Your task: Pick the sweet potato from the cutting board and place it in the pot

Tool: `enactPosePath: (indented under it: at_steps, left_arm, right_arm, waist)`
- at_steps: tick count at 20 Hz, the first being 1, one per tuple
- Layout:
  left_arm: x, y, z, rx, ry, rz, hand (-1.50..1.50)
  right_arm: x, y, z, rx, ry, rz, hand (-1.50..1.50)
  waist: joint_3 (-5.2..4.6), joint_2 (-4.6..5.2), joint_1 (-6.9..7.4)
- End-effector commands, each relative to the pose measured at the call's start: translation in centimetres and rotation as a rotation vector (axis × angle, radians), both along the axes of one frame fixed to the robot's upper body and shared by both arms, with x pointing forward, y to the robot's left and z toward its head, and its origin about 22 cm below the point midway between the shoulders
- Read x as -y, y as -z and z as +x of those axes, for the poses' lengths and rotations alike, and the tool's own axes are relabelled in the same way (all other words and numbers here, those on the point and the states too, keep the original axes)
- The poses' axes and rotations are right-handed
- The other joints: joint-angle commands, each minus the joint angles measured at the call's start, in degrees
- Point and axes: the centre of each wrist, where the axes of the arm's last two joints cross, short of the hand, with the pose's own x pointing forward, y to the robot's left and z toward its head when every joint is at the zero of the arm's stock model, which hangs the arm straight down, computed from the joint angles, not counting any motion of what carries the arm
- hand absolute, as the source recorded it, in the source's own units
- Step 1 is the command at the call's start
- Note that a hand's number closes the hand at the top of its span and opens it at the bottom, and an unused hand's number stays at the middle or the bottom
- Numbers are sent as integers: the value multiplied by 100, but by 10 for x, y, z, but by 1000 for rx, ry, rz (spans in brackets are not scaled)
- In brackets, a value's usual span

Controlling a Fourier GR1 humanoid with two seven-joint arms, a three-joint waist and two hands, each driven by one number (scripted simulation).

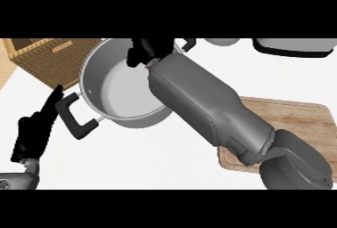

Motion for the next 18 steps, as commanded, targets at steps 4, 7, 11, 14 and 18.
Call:
enactPosePath:
  at_steps: [4, 7, 11, 14, 18]
  left_arm:
    - [5, 2, -1, 1, 14, 10, 0]
    - [18, 0, 2, 6, 22, 2, 0]
    - [15, 5, -6, -1, 10, -2, 0]
    - [12, 9, 1, 2, 14, -4, 0]
    - [4, 6, 3, 8, -12, -9, 0]
  right_arm:
    - [20, 13, 15, -70, -27, 178, -150]
    - [22, 17, 16, -53, -44, 200, -150]
    - [19, 12, 13, 17, -79, 305, -150]
    - [16, 0, 8, 179, -109, 499, -150]
    - [15, -16, 4, 211, -119, 681, -150]
  waist:
    - [4, 46, 145]
    - [6, 27, 158]
    - [9, -17, 111]
    - [12, 26, 89]
    - [12, -43, -56]
